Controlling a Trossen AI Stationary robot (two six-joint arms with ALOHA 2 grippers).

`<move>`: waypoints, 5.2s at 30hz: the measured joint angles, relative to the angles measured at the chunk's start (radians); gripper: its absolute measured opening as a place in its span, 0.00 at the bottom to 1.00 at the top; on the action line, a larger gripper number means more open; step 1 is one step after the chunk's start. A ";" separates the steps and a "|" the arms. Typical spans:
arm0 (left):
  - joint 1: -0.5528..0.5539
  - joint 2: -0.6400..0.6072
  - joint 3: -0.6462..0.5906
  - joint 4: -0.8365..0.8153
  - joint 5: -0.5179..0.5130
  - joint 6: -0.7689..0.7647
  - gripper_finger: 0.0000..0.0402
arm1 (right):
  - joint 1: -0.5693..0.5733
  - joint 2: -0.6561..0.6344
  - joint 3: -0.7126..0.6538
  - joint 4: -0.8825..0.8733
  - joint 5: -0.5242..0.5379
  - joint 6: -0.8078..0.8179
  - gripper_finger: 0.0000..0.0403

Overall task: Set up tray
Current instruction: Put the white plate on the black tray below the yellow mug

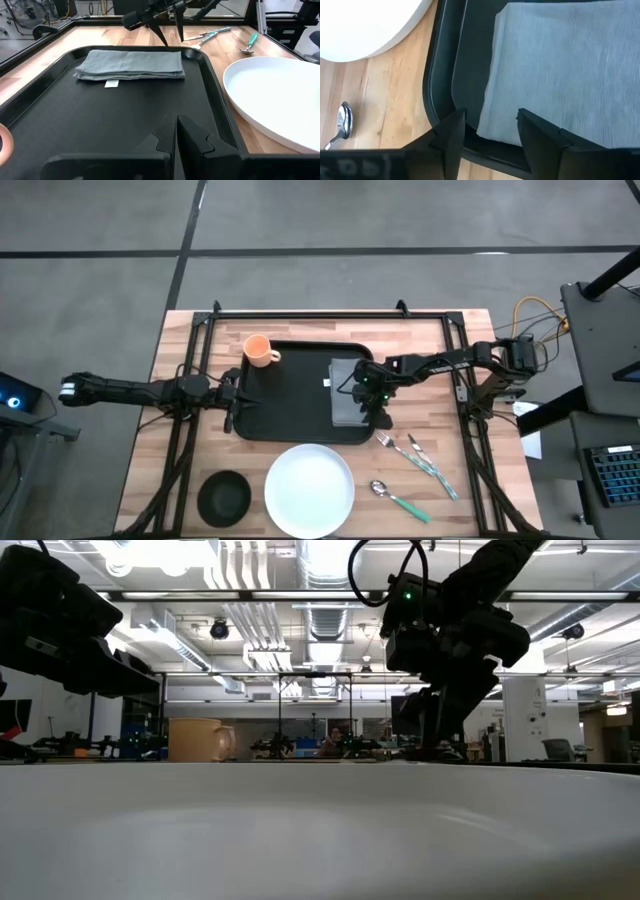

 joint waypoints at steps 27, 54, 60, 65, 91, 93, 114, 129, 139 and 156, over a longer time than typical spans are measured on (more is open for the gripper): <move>0.000 0.000 0.000 0.000 0.000 0.000 0.00 | 0.065 -0.058 -0.093 0.390 0.001 -0.001 0.44; 0.000 -0.012 0.006 0.004 0.211 -0.170 0.00 | 0.053 -0.767 -0.646 0.843 -0.067 -0.035 0.43; 0.000 -0.011 0.003 0.006 0.203 -0.175 0.00 | 0.020 -0.907 -0.715 0.839 -0.066 -0.031 0.43; 0.000 -0.012 0.003 0.006 0.200 -0.176 0.00 | 0.012 -0.986 -0.760 0.839 -0.066 -0.021 0.43; 0.000 -0.007 0.000 0.035 0.237 -0.236 0.00 | -0.012 -1.117 -0.805 0.678 -0.014 -0.083 0.41; 0.000 -0.007 0.000 0.035 0.237 -0.235 0.00 | -0.024 -1.143 -0.805 0.625 -0.014 -0.097 0.41; 0.000 -0.006 0.000 0.131 0.235 -0.080 0.00 | -0.048 -1.509 -0.873 0.455 0.002 -0.056 0.41; 0.000 -0.006 0.000 0.212 0.235 -0.085 0.00 | -0.048 -1.541 -0.893 0.454 0.245 0.018 0.40; 0.000 0.000 0.000 0.211 0.236 -0.115 0.00 | -0.048 -1.537 -0.893 0.443 0.320 0.015 0.40; 0.000 0.000 0.000 0.211 0.237 -0.154 0.00 | -0.048 -1.537 -0.893 0.443 0.319 0.014 0.39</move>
